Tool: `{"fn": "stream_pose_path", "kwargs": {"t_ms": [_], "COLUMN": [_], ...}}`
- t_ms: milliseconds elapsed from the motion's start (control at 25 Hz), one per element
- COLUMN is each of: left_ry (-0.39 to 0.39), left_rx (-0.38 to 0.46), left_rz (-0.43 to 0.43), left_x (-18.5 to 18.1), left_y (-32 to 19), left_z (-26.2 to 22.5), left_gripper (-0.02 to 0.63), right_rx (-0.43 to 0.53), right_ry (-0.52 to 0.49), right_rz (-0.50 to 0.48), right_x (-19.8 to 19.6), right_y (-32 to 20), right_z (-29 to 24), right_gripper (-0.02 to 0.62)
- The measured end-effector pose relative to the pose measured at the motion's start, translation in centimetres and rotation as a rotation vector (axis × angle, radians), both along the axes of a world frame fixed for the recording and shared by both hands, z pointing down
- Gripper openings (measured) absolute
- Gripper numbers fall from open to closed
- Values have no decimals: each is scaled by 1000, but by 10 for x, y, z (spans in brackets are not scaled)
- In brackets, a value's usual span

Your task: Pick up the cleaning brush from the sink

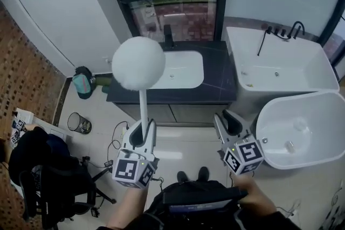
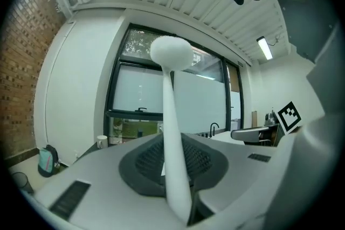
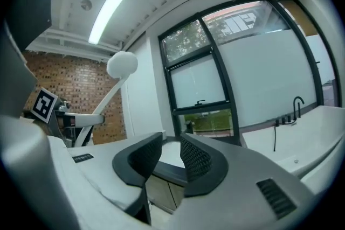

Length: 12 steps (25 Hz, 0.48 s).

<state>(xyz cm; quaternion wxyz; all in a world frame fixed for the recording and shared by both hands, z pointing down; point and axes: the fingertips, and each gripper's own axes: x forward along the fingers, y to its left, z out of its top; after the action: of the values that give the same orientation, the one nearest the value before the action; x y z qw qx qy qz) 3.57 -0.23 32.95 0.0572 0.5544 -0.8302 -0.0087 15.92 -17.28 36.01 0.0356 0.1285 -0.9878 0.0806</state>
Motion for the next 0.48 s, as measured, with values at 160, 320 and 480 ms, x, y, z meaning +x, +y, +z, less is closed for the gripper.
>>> {"fn": "stream_pose_path", "kwargs": {"t_ms": [160,320,480], "left_ry": [-38,-48,-61], "left_rx": [35,38,62], "left_rz": [-22,-19,-38], "left_x": [8,21,36], "left_y": [19,37,57], "left_z": [-5,-5,-5], "left_gripper": [64,64,64], "right_rx": [23,55,101], "right_ry": [-36,-69,-60], "right_rz": [-55,-47,-44], "right_x": [4,23,49], "right_y": [21,36,50], "right_z": [-6,-20,-23], "right_gripper": [95,6,6]}}
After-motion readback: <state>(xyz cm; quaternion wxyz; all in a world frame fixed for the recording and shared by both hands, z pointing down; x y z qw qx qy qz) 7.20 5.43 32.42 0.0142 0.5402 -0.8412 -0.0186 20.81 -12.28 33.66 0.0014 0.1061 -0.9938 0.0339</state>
